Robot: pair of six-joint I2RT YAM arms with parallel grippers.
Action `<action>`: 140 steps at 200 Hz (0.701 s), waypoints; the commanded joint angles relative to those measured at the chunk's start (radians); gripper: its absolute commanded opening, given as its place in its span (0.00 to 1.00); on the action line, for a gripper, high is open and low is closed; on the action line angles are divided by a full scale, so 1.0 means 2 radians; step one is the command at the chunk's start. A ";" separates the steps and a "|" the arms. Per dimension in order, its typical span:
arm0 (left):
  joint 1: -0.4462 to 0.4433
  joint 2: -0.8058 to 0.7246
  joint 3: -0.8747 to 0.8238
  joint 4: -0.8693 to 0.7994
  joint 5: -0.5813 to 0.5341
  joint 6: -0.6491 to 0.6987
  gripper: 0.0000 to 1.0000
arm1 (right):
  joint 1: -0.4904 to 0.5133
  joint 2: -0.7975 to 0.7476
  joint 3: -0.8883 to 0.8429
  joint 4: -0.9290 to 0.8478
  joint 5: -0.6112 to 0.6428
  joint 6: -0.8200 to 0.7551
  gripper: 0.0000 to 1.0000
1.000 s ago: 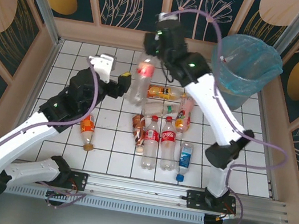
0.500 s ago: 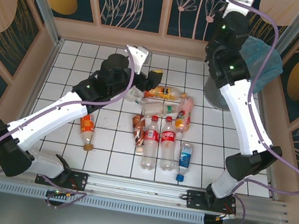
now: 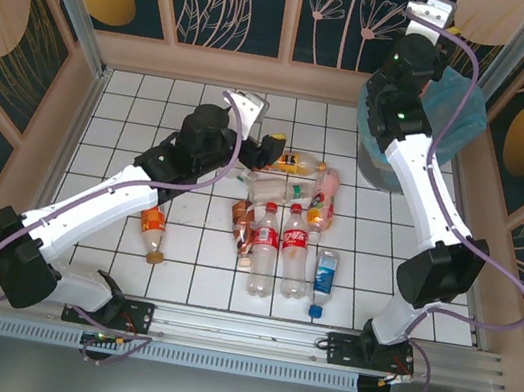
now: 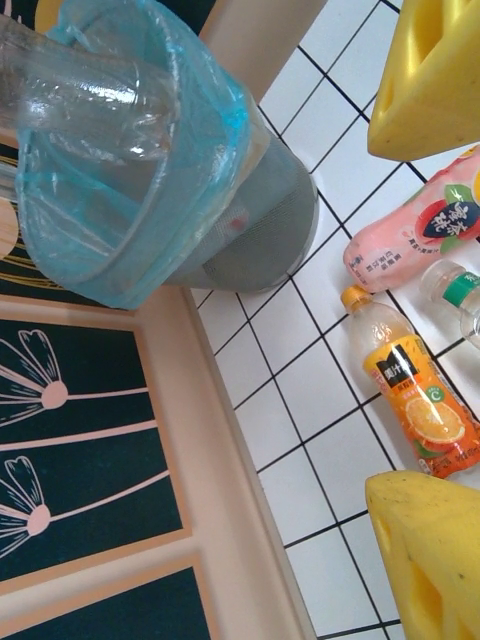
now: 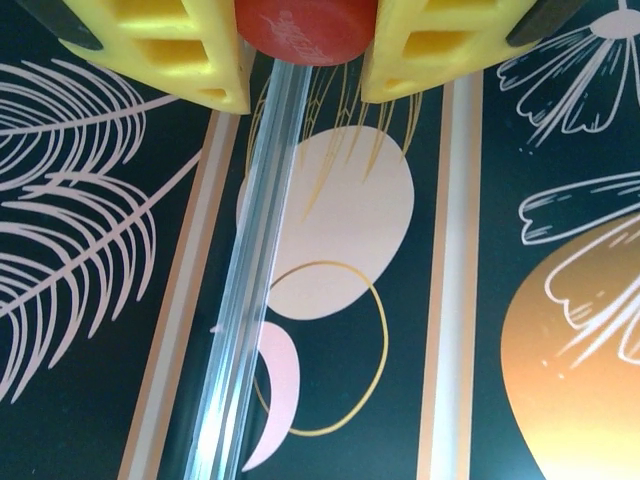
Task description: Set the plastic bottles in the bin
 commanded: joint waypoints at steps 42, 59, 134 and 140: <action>-0.001 -0.015 -0.013 0.028 0.001 0.003 0.81 | -0.012 0.023 -0.024 0.007 0.032 -0.025 0.00; -0.001 -0.015 -0.014 0.029 0.000 0.003 0.81 | -0.014 0.038 0.006 0.008 0.030 -0.035 0.00; -0.001 -0.010 -0.015 0.028 -0.004 0.004 0.82 | -0.014 0.118 0.163 -0.020 0.002 -0.039 0.00; -0.001 -0.010 -0.015 0.028 -0.005 0.005 0.82 | -0.013 0.123 0.175 -0.018 0.001 -0.044 0.00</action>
